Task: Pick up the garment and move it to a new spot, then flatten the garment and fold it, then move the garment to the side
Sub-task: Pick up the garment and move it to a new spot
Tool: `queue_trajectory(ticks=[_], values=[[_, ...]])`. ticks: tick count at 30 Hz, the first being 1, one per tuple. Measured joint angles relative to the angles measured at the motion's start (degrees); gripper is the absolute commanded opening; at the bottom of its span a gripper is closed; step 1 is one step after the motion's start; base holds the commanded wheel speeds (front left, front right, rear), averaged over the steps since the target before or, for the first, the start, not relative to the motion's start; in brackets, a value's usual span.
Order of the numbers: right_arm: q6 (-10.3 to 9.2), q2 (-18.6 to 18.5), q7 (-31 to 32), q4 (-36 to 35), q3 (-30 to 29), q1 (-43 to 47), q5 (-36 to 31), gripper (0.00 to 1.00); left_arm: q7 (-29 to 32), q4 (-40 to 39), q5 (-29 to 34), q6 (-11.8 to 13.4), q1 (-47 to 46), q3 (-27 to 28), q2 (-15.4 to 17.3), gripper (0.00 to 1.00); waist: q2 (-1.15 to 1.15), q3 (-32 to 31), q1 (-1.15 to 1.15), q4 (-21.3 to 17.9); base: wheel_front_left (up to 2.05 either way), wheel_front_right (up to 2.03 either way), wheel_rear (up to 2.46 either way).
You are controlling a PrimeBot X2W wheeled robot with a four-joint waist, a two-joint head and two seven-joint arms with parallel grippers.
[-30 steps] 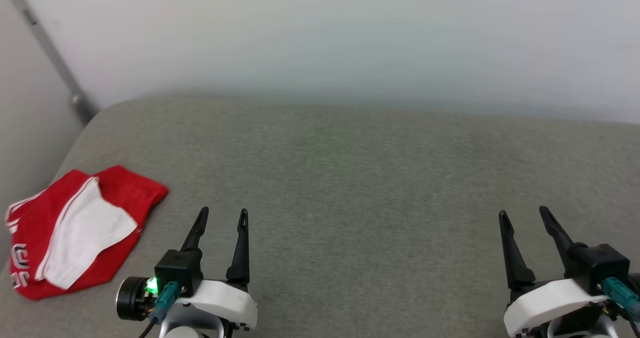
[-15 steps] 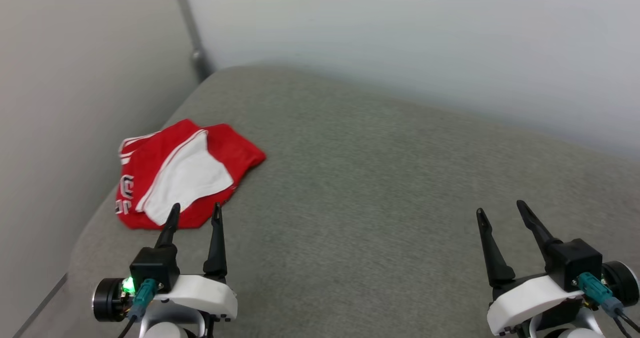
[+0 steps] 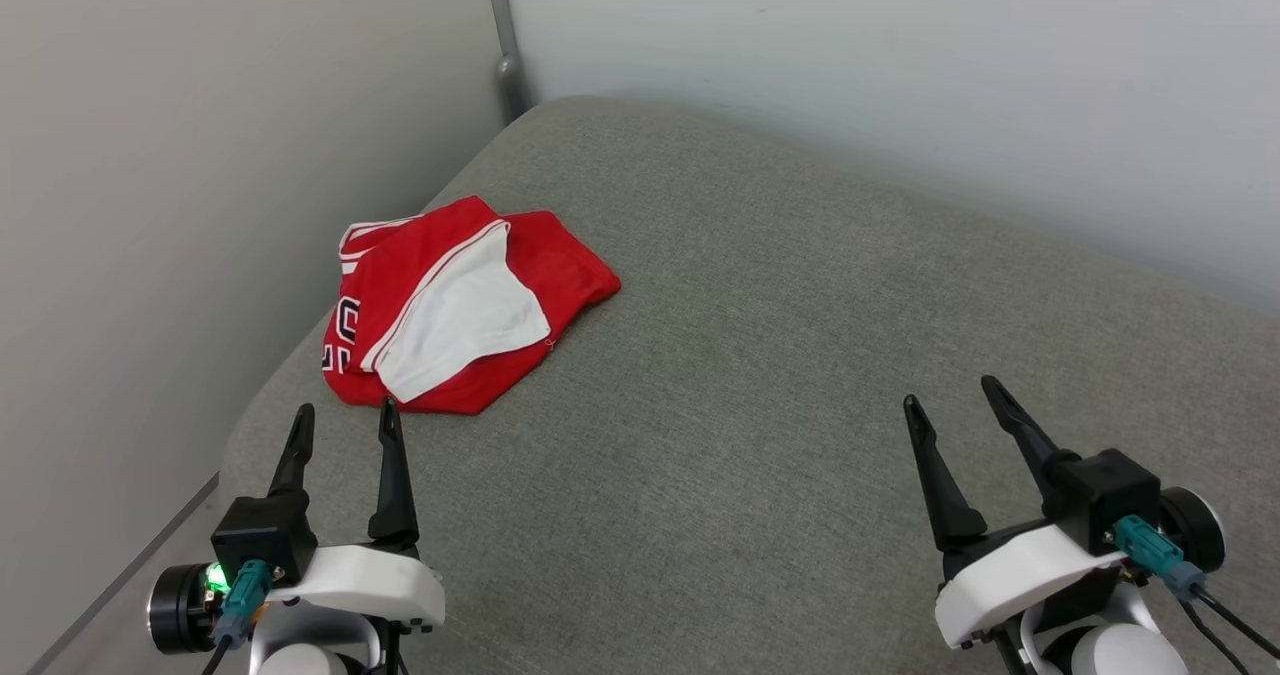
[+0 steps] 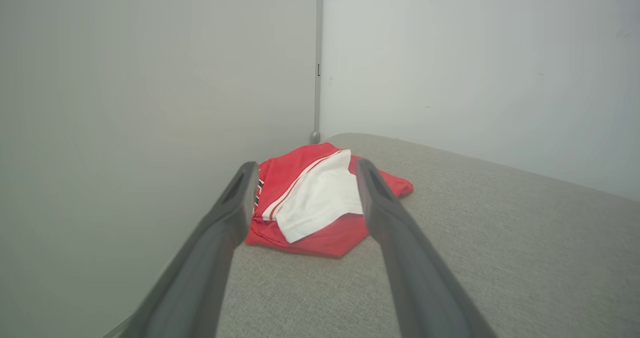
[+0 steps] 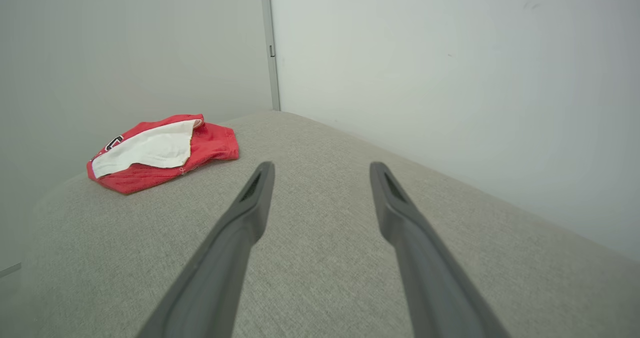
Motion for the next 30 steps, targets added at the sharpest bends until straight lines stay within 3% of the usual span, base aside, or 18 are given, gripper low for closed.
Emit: queue_trajectory(ticks=[6,9,14,17,22,30], values=[[0.0,0.0,-0.3,0.9,0.3,-0.5,0.4,1.0,0.0,-0.2,0.0,-0.6,-0.2,0.4,-0.3,1.0,0.0,0.2,0.0,0.1,0.0,0.0,0.0],[0.0,0.0,-0.4,0.9,-0.1,-0.6,0.4,1.0,0.0,0.7,-0.1,-2.2,-2.2,0.1,-0.3,1.0,0.0,0.4,0.0,0.2,0.0,0.0,0.0],[-0.01,0.0,0.6,-1.1,-0.8,-1.6,-1.8,1.0,0.4,4.1,-1.4,-5.2,-11.4,0.0,1.5,1.0,0.0,2.6,0.0,-0.1,0.0,0.0,0.0],[0.0,0.1,1.1,-2.1,-0.5,-3.8,-2.7,1.0,3.6,6.7,-4.1,-6.7,-19.1,1.4,3.6,1.0,0.0,4.9,0.0,-1.6,0.0,0.0,0.0],[0.0,0.1,1.1,-2.5,-0.4,-6.2,-4.2,1.0,14.2,11.6,-9.4,-8.8,-29.5,3.1,9.1,1.0,0.0,8.9,0.0,-5.6,0.0,0.0,0.0],[0.0,0.0,0.4,-2.2,-1.3,-8.1,-4.5,1.0,38.8,20.3,-17.3,-9.8,-36.6,2.4,18.2,1.0,0.0,15.4,0.01,-12.1,0.0,0.0,0.0]])
